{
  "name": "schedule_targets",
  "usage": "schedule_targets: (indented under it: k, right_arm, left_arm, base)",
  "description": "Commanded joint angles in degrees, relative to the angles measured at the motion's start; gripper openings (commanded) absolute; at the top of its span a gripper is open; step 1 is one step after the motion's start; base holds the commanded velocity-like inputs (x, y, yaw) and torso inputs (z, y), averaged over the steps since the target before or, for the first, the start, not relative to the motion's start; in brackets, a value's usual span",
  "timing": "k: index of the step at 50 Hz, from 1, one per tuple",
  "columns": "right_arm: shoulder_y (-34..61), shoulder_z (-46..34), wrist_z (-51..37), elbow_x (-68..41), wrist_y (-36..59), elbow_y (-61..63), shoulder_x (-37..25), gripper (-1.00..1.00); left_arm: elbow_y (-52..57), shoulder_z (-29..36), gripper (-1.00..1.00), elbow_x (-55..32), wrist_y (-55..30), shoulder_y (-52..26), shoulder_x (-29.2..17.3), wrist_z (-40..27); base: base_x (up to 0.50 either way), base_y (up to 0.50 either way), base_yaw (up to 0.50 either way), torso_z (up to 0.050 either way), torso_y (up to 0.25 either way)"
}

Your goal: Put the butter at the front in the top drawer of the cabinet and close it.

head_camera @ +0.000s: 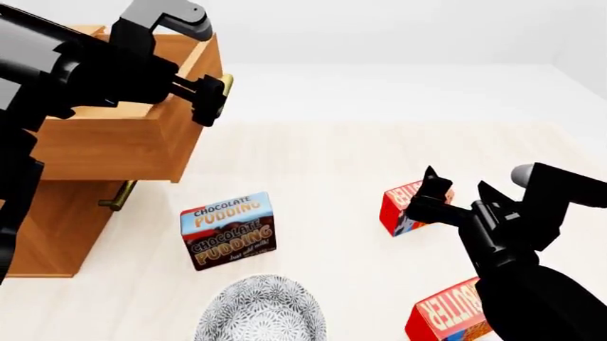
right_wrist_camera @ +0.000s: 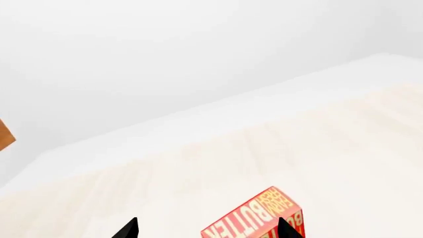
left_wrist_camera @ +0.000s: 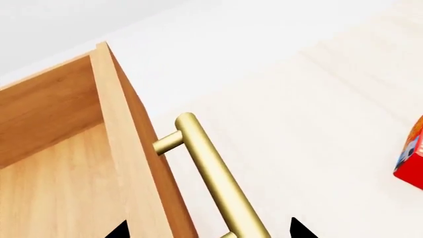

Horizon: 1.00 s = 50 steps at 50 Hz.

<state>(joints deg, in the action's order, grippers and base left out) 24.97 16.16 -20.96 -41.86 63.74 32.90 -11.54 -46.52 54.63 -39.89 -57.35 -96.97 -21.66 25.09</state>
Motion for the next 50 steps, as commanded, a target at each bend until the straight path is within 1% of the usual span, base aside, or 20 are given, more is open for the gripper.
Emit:
schedule_targets:
  k: [1,10,17,34,50]
  right_arm:
    - [-0.15,0.05,-0.43,-0.62,-0.01,0.55,-0.16,1.00]
    - [-0.46,-0.16,-0.46,-0.81,-0.57,0.24,-0.26,1.00]
    - [-0.39,-0.63,-0.24,-0.83,-1.17,-0.50,-0.32,1.00]
    - [-0.57,-1.31,-0.54,-2.13,-1.01,0.60,-0.61,1.00]
    - [-1.43,-1.16,-0.62,-3.70,-1.03,2.37,-1.22,1.00]
  left_arm:
    - [3.25,-3.67,1.00,-6.60,-1.14,3.58,2.19,2.67]
    - [3.36,-3.69,1.00,-6.44,-1.56,3.15,1.81,1.84]
    - [4.07,-4.26,1.00,-6.53,-3.24,2.27,0.81,-0.48]
    - [12.46,-7.91,1.00,-9.65,-9.54,0.94,-3.73,-7.47]
    - [18.49,-9.17,1.00,-10.75,-13.96,-1.73,-6.28,-11.94]
  base:
    - [0.00,0.00,-0.01,0.000,0.000]
    - [0.00,0.00,-0.01,-0.002,0.000]
    - [0.00,0.00,0.00,0.000,0.000]
    - [0.00,0.00,0.00,0.000,0.000]
    - [0.00,0.00,0.00,0.000,0.000]
